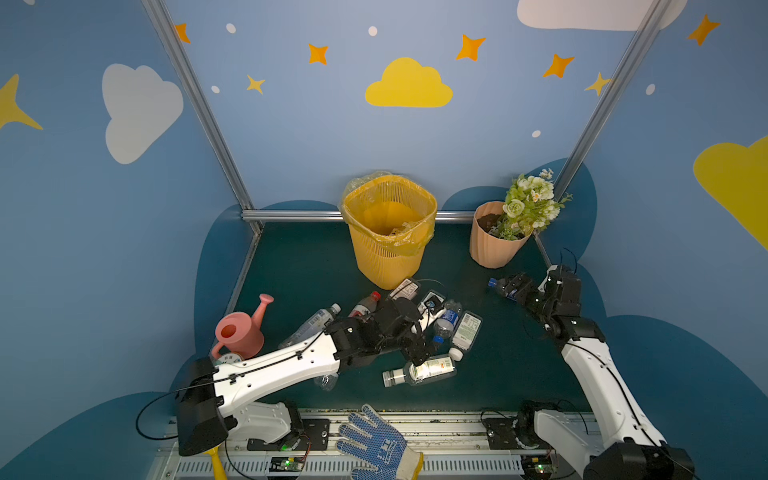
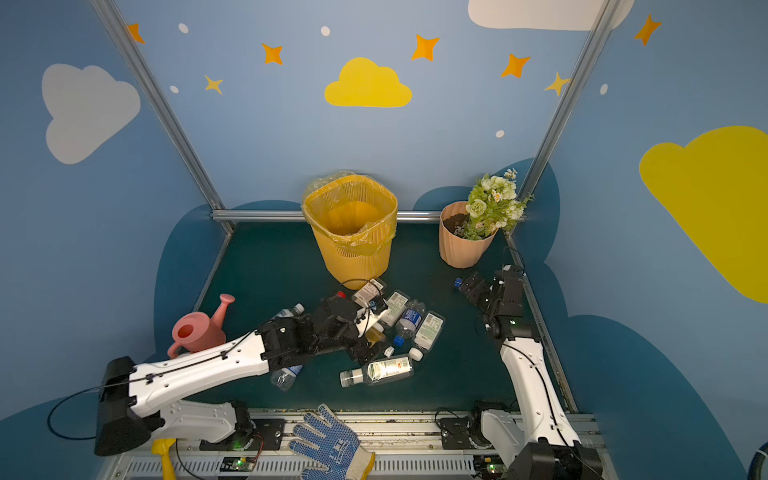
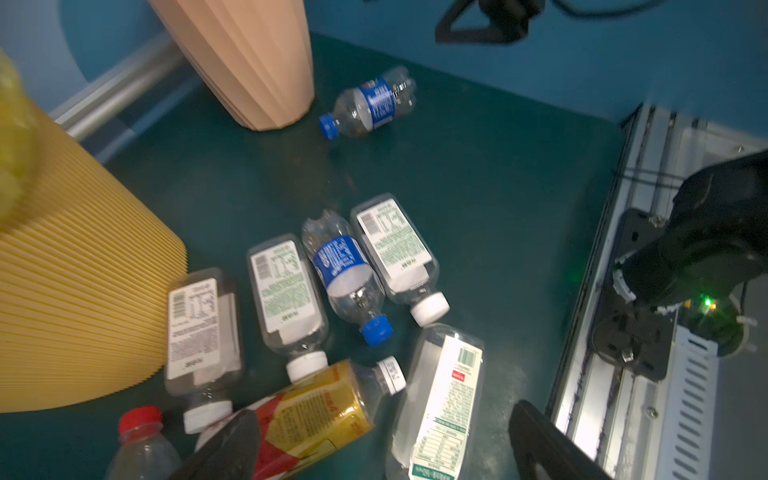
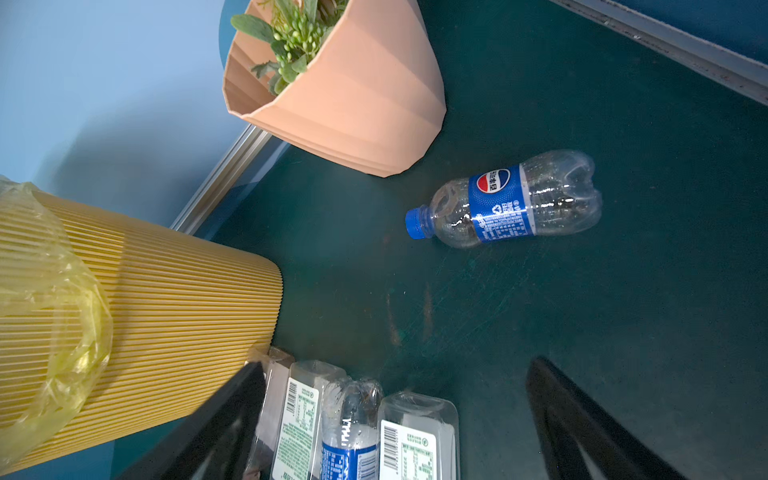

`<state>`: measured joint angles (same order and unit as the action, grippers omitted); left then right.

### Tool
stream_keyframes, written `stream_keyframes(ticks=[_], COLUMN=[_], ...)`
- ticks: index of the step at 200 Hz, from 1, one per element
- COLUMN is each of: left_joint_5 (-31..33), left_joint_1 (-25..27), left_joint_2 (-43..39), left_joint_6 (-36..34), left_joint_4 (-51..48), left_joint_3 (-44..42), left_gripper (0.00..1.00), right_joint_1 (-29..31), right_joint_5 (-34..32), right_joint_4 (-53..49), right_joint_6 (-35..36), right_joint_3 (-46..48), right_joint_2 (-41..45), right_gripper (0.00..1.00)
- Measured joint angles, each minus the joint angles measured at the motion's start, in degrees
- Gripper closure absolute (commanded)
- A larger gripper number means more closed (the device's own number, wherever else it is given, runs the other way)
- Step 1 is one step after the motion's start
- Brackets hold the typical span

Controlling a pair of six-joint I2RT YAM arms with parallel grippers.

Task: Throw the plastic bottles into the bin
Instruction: 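Move the left gripper down to a clear green-label bottle and grasp it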

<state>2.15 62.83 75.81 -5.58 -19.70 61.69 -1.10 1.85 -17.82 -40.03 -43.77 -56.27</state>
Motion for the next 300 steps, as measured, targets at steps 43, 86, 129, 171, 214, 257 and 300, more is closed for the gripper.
stream_keyframes(ticks=[43,86,129,171,214,257,300], left_joint_5=[-0.09,0.22,1.14,1.49,1.99,2.08,2.14], left_joint_1=[2.93,5.2,6.08,6.34,7.21,8.09,8.72], left_joint_2=[9.64,17.68,22.34,25.81,28.02,29.81,31.87], left_joint_6=[-0.17,-1.31,-1.97,-2.56,-2.97,-3.3,-3.63], left_joint_4=[-2.89,-6.86,-8.55,-9.77,-9.97,-10.05,-10.56], left_joint_3=[2.29,6.49,7.45,8.04,9.18,9.35,9.77], left_gripper=[0.14,0.18,0.2,0.22,0.23,0.24,0.27], right_joint_1=[-0.33,-0.7,-1.16,-1.6,-1.99,-2.56,-3.08], right_joint_5=[0.04,0.24,0.37,0.79,0.87,1.25,1.51], right_joint_4=[-0.04,-0.02,-0.02,-0.02,0.0,-0.04,-0.02], right_joint_6=[-0.02,-0.04,-0.04,-0.04,-0.09,-0.09,-0.09], right_joint_3=[0.31,1.33,2.01,2.01,2.25,2.89,3.08], right_joint_2=[0.87,1.84,2.08,2.56,2.71,2.84,3.39], right_gripper=[0.04,0.04,0.04,0.04,0.04,0.04,0.04])
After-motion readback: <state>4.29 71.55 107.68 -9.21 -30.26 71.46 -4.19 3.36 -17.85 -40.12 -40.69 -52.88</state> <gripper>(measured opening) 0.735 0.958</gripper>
